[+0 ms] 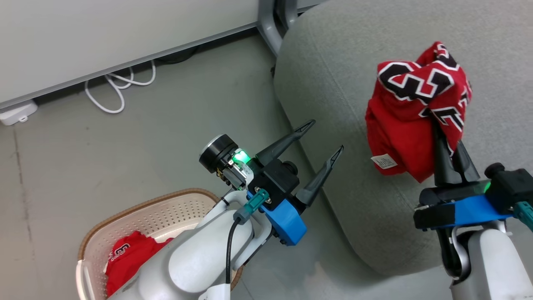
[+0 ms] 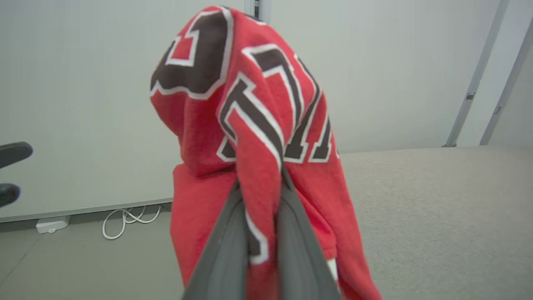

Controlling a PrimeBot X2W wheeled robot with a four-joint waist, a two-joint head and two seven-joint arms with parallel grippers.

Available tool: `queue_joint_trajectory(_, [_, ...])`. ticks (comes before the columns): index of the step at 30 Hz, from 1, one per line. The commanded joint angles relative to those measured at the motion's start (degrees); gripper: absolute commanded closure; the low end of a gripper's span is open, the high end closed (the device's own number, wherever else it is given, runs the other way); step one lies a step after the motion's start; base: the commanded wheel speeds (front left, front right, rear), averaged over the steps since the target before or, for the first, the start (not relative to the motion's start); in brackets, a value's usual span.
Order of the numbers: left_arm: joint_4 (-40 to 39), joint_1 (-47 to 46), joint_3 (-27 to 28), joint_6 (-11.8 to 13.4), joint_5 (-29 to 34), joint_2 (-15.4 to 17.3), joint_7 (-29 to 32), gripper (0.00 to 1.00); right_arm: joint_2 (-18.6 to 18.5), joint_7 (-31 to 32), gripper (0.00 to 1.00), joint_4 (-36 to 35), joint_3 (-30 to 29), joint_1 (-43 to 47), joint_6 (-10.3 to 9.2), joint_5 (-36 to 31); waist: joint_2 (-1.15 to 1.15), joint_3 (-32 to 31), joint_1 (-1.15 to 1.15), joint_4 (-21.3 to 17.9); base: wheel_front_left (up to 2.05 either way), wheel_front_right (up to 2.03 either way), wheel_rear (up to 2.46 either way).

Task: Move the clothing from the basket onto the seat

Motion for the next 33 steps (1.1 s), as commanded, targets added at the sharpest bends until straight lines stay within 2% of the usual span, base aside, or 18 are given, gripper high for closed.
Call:
queue_joint_trajectory(1, [0.3, 0.2, -0.3, -0.1, 0.4, 0.0, 0.0, 0.0, 0.0, -0.1, 1.0, -0.9, -0.7, 1.3, 0.01, -0.4, 0.0, 0.4, 0.0, -1.2, 0.0, 0.0, 0.0])
queue_joint_trajectory(10, [0.8, -0.7, -1.2, -0.5, 0.4, -0.2, -0.4, 0.0, 0.2, -0.1, 1.0, -1.9, -2.1, 3.1, 0.01, 1.3, 0.0, 1.6, 0.0, -2.4, 0.0, 0.0, 0.0])
queue_joint_trajectory(15, [0.0, -1.7, -0.6, 0.1, 0.6, 0.5, -0.6, 0.0, 0.2, -0.1, 1.0, -2.8, -2.2, -0.2, 0.01, 1.7, 0.0, 2.8, 0.0, -2.5, 0.0, 0.0, 0.0])
queue_joint_trajectory(23, [-2.7, -5.9, -0.4, 0.5, 2.3, 2.5, 0.8, 0.0, -0.1, -0.1, 1.0, -5.5, -6.1, -14.2, 0.01, 0.3, 0.0, 10.3, 0.0, -1.8, 0.0, 0.0, 0.0])
queue_joint_trajectory(30, [-5.1, -10.2, -0.5, 0.6, 4.2, 3.6, 2.5, 0.0, -4.1, -0.1, 1.0, -6.1, -12.2, -26.0, 0.01, -0.1, 0.0, 18.4, 0.0, 0.1, 0.0, 0.0, 0.0])
queue_joint_trajectory(33, [-6.3, -12.4, -0.4, 0.6, 5.1, 4.1, 3.2, 0.0, -7.2, -0.1, 1.0, -5.4, -15.7, -30.5, 0.01, -0.5, 0.0, 22.1, 0.0, 1.1, 0.0, 0.0, 0.0])
